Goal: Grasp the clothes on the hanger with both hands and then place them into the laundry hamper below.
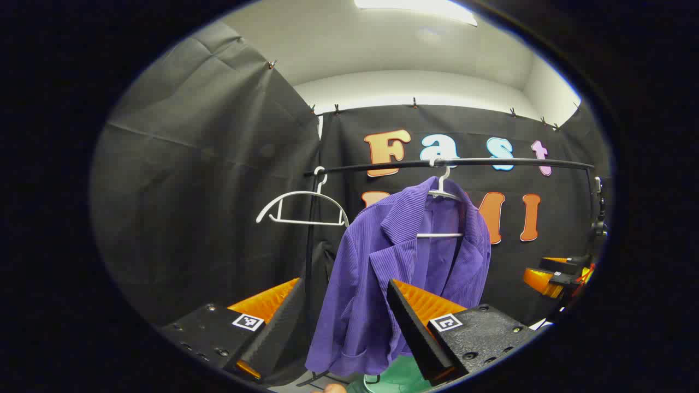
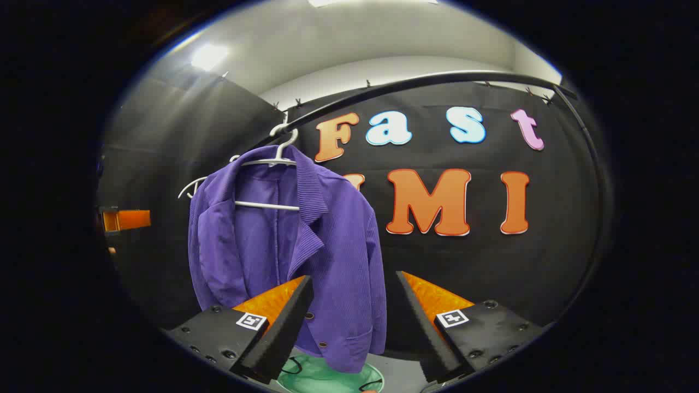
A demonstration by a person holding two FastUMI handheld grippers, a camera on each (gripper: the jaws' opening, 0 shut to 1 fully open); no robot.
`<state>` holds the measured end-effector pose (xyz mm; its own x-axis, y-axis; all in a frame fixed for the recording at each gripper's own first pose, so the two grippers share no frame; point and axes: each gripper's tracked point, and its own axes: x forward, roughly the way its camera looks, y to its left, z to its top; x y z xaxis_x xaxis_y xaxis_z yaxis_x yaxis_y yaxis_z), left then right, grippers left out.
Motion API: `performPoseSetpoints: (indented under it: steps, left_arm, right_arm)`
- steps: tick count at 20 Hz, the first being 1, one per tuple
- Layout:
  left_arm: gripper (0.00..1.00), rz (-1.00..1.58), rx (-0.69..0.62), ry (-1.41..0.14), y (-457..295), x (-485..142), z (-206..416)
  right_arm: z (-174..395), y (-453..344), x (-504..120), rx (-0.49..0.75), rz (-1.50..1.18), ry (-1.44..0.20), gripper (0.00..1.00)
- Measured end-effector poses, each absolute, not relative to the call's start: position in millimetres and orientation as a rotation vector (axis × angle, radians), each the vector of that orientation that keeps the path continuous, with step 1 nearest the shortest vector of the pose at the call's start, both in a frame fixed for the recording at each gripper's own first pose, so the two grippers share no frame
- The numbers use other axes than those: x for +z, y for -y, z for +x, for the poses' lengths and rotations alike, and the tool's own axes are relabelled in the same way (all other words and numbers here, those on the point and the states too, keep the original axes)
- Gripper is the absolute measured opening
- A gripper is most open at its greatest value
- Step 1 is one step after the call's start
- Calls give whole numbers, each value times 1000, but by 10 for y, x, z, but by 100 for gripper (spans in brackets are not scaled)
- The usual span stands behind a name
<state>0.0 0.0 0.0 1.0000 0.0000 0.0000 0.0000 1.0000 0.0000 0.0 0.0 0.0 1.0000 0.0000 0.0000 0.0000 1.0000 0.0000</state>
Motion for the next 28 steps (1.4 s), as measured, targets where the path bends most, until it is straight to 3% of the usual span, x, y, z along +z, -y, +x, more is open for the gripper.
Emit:
performPoseSetpoints:
  steps: [2,4,6,9,11,13,15,17,18,21,22,28]
  left_arm:
    - [92,-4,-25,-14,75,-5,-105]
    - [95,-21,-48,-31,103,-8,-228]
    - [92,-27,-53,-29,75,33,-347]
    - [92,-31,-48,-12,26,121,-480]
    - [92,-41,-71,-6,34,144,-594]
    - [92,-37,-78,1,-5,201,-696]
    - [92,-27,-57,14,-123,263,-747]
    - [95,-13,-24,23,-253,320,-801]
    - [92,-10,-12,27,-303,337,-802]
    - [95,-16,16,40,-403,375,-800]
    - [92,-19,27,42,-435,370,-772]
    - [95,-6,56,45,-385,364,-490]
  right_arm:
    - [-112,-15,74,-3,3,0,100]
    - [-248,-65,125,3,0,-1,97]
    - [-409,-104,204,5,-4,14,94]
    - [-690,-337,498,132,360,-29,91]
    - [-739,51,690,26,305,5,100]
    - [-838,174,773,-47,197,20,99]
    - [-840,4,807,-35,181,21,100]
    - [-845,-135,798,-21,172,13,89]
    - [-821,-170,781,-16,164,8,97]
    - [-753,-334,740,12,150,8,100]
    - [-718,-388,714,25,146,9,100]
    - [-391,-613,580,89,117,16,97]
